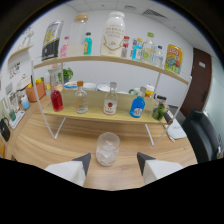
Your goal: Make me a cup of Vodka Sunrise.
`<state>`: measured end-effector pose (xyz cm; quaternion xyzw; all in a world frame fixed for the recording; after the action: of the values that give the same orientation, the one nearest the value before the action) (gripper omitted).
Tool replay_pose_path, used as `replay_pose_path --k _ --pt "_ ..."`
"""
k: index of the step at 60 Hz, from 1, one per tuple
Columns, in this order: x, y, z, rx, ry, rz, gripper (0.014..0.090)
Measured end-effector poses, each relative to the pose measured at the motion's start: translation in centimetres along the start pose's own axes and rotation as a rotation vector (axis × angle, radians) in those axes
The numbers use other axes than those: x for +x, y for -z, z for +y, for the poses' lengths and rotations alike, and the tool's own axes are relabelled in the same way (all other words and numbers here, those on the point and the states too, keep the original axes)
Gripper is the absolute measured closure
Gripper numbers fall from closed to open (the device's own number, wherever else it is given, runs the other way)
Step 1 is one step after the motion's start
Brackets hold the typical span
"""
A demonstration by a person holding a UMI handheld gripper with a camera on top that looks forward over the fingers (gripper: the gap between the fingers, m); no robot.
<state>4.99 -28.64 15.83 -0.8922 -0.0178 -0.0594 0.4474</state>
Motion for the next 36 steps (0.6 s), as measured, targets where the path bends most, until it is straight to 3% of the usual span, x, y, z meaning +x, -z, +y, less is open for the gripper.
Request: replay_pose_path --k 12,22,36 --pt "-0.3 1.7 2.2 -0.004 -0.016 0.003 0.0185" --pt "-4.1 3.5 4.3 0.008 -0.035 -0.041 0.0181" --pt "-12.8 2.6 -1.4 0.175 -0.092 -0.146 0.0180"
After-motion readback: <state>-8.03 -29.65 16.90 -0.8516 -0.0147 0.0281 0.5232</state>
